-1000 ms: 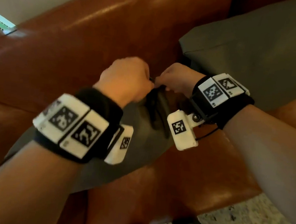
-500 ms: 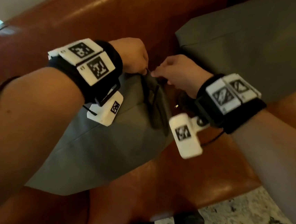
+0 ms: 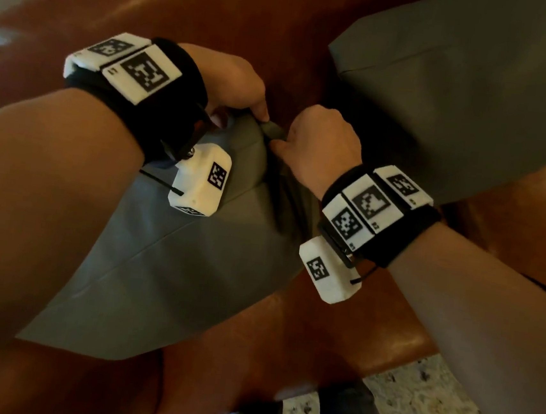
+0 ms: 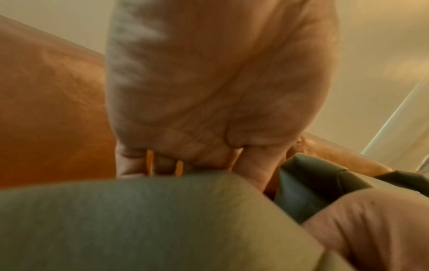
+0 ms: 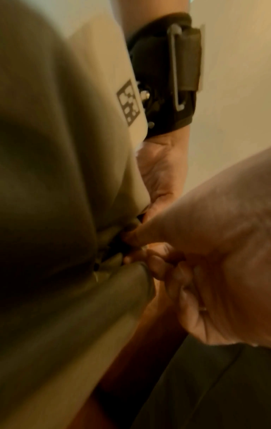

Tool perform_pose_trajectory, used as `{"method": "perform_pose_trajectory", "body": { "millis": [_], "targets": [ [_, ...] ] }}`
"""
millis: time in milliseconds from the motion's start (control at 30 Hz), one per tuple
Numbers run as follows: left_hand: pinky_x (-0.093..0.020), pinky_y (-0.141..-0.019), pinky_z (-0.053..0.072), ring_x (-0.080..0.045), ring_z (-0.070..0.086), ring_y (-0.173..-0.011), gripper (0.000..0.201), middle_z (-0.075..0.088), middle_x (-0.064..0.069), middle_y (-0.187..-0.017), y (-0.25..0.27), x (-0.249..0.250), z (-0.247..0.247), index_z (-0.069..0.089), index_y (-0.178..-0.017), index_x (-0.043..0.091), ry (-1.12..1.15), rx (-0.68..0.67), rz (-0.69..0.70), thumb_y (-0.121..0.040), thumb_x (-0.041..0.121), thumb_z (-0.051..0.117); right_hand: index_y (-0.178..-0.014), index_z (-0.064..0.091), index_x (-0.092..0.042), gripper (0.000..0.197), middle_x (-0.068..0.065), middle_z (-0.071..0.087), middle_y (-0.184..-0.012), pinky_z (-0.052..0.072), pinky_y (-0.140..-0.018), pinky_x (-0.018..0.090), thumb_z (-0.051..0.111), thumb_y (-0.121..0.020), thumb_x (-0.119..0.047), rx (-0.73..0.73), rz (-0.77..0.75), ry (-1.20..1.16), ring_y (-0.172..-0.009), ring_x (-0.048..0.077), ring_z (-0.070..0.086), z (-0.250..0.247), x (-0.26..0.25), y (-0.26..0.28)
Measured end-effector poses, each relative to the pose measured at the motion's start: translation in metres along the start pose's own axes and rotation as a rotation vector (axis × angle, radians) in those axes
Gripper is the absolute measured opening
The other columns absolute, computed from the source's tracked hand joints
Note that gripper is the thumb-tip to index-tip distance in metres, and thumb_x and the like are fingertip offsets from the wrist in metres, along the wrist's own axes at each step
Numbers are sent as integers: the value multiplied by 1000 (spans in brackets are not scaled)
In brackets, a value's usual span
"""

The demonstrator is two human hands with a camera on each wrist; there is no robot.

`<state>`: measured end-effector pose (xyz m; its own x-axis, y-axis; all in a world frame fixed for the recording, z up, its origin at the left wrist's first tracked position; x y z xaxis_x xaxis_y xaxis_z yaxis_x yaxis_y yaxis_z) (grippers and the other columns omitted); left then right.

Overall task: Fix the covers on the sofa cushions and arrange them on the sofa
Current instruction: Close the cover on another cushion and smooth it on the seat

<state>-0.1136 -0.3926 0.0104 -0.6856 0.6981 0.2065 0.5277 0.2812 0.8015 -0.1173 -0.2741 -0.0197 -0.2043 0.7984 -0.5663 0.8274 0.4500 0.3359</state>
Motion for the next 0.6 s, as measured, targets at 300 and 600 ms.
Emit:
{"method": "perform_pose_trajectory", "body": {
  "millis": [300,600],
  "targets": [
    [-33,-84,46,-26,55,-110,22,56,-8,-128,-4,-4,3,62,-119,13,15,-51,21,-98,17,54,-68,42,-16,29,-1,49,-82,34,-63,31,57,-89,-28,-7,-191,117,-74,17,48,5,-12,0],
    [-20,-59,37,-2,53,-68,14,61,14,-78,8,7,-2,68,-85,30,-100,55,307,-95,30,59,-62,67,-18,25,-8,57,-55,39,-57,17,65,-86,-22,-443,14,-324,-56,3,47,-16,11,-16]
  ]
}}
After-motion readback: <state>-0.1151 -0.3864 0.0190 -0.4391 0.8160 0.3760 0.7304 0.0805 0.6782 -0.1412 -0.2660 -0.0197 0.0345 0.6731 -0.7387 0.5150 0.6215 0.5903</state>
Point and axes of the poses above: each hand's wrist, its own y-axis away from the middle knuckle, its own z-axis out of the palm, x = y × z, the point moved 7 cm from there along -y, towards the middle knuckle
